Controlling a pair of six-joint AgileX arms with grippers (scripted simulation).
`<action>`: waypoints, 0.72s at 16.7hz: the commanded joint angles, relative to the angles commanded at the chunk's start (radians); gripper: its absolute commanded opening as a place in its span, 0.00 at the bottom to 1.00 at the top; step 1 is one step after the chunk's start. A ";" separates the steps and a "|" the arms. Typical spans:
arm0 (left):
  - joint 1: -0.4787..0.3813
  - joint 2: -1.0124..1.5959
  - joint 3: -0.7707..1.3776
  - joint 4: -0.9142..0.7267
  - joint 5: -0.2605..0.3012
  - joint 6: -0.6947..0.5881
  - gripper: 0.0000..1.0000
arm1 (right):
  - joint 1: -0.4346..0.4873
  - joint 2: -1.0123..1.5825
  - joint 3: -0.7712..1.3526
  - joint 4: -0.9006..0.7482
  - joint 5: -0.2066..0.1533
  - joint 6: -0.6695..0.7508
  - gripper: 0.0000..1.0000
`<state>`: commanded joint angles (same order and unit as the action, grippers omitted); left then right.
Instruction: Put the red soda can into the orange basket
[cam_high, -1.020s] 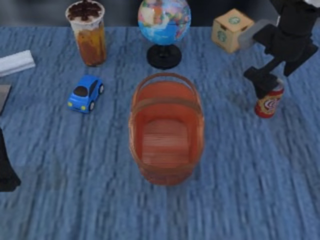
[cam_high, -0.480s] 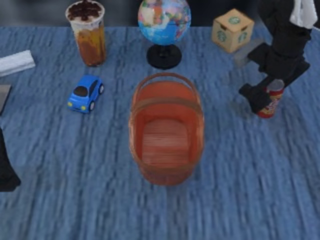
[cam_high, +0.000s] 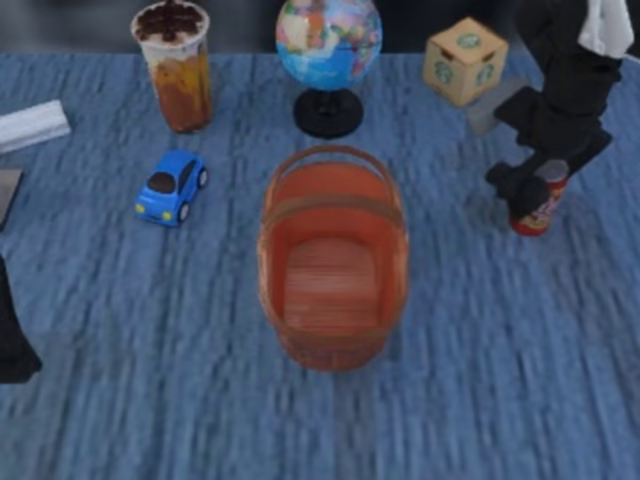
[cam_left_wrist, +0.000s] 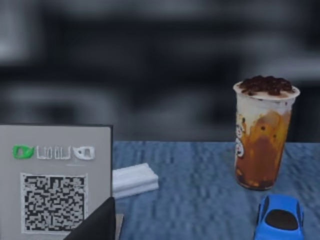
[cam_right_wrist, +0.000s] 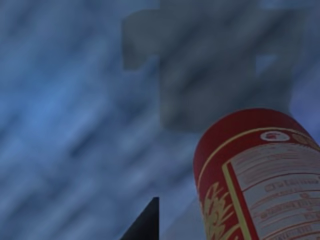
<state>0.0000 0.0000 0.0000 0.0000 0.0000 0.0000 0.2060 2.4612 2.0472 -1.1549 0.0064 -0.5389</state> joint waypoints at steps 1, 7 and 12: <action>0.000 0.000 0.000 0.000 0.000 0.000 1.00 | 0.000 0.000 0.000 0.000 0.000 0.000 0.47; 0.000 0.000 0.000 0.000 0.000 0.000 1.00 | 0.000 0.000 0.000 0.000 0.000 0.000 0.02; 0.000 0.000 0.000 0.000 0.000 0.000 1.00 | 0.000 0.000 0.000 0.000 0.000 0.000 0.00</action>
<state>0.0000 0.0000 0.0000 0.0000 0.0000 0.0000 0.2060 2.4612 2.0472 -1.1549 0.0064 -0.5389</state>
